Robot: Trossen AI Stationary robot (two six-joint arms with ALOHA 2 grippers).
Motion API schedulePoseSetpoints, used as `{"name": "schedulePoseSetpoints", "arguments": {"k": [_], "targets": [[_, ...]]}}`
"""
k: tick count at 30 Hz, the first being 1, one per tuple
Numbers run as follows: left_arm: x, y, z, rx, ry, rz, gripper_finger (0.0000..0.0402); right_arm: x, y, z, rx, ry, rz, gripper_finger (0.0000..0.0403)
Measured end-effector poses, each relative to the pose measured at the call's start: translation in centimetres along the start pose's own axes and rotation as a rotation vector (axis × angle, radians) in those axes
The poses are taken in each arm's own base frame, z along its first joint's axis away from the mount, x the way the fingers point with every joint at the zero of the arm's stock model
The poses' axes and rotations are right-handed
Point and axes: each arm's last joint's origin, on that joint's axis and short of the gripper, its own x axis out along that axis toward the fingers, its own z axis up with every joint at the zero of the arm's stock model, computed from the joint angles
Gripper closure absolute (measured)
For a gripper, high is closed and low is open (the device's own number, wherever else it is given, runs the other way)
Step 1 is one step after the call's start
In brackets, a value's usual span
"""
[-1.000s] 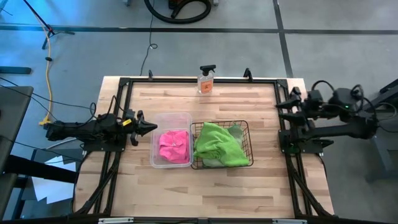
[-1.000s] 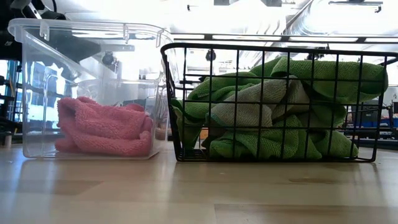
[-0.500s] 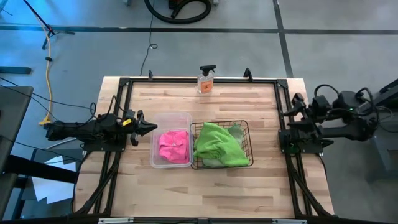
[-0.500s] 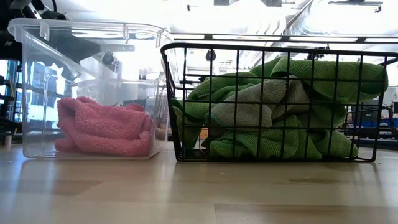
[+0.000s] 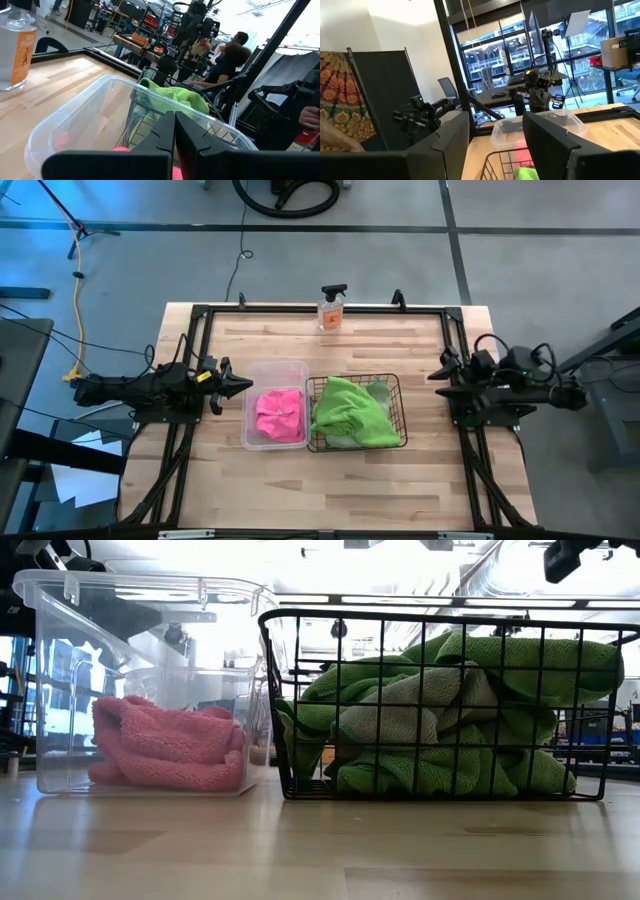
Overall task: Sort microfiber towel by color & place in baskets
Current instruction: Return to Home Position
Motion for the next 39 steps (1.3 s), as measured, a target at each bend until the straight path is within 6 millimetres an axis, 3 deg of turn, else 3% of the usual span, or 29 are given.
{"name": "schedulePoseSetpoints", "arguments": {"k": [7, 18, 30, 39], "targets": [[0.0, 0.0, 0.0, 0.0, 0.0, 0.0, 0.0401, -0.7, -0.4, -1.5, -0.026, -0.026, -0.034, 0.0242], [0.0, 0.0, 0.0, 0.0, -0.001, 0.0, 0.0401, 0.4, -2.0, -5.5, -0.038, -0.044, -0.079, 0.0285], [0.0, 0.0, 0.0, 0.0, -0.001, 0.0, 0.0401, 0.6, -3.2, -8.5, -0.096, -0.033, -0.172, 0.0396], [0.0, 0.0, 0.0, 0.0, -0.001, 0.0, 0.0401, 0.6, -3.6, -9.9, -0.117, 0.062, -0.198, 0.04]]}}
